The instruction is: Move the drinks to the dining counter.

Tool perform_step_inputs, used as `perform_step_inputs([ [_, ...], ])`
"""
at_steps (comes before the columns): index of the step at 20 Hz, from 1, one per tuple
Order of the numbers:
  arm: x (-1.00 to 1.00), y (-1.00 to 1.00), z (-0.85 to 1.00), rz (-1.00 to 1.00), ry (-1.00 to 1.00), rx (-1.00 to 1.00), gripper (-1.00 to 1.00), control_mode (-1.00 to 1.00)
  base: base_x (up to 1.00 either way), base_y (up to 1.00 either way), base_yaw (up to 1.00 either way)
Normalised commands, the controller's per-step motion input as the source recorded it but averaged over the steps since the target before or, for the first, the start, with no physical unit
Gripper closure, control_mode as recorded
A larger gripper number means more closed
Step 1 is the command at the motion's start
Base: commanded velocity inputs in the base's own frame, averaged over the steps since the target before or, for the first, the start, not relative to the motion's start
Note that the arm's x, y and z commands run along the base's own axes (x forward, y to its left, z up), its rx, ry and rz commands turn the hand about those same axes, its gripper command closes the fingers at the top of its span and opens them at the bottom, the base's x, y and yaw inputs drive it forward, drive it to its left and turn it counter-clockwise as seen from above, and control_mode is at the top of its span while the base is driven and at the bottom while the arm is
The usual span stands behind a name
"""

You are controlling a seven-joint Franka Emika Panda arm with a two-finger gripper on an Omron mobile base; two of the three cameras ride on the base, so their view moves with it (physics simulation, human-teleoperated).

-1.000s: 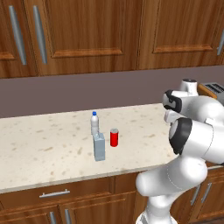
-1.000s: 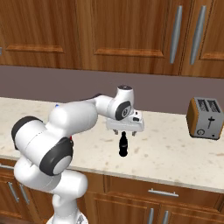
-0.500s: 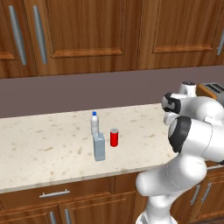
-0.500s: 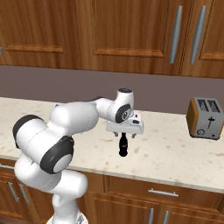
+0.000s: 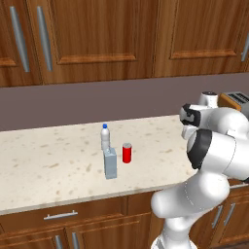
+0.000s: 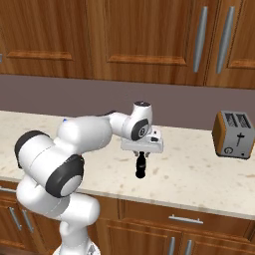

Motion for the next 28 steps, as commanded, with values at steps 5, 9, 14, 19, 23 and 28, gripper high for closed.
perform_step_inputs([
  [5, -0.23, 0.05, 0.42, 0.0, 0.0, 0.0, 1.0, -1.0, 0.0, 0.0, 0.0],
  [9, -0.42, 0.35, 0.75, 0.0, 0.0, -0.03, 1.0, -1.0, 0.0, 0.0, 0.0],
  [14, -0.41, 0.45, 0.7, 0.0, 0.02, -0.03, 1.0, -1.0, 0.0, 0.0, 0.0],
  [19, -0.45, 0.42, 0.28, 0.0, 0.0, -0.06, 1.0, -1.0, 0.0, 0.0, 0.0],
  [23, -0.17, 0.23, 0.01, 0.0, 0.0, -0.03, 1.0, 1.0, -0.18, 0.2, 0.0],
  [28, 0.0, 0.0, 0.0, 0.0, 0.0, 0.0, 1.0, 1.0, -0.89, -0.17, -0.24],
])
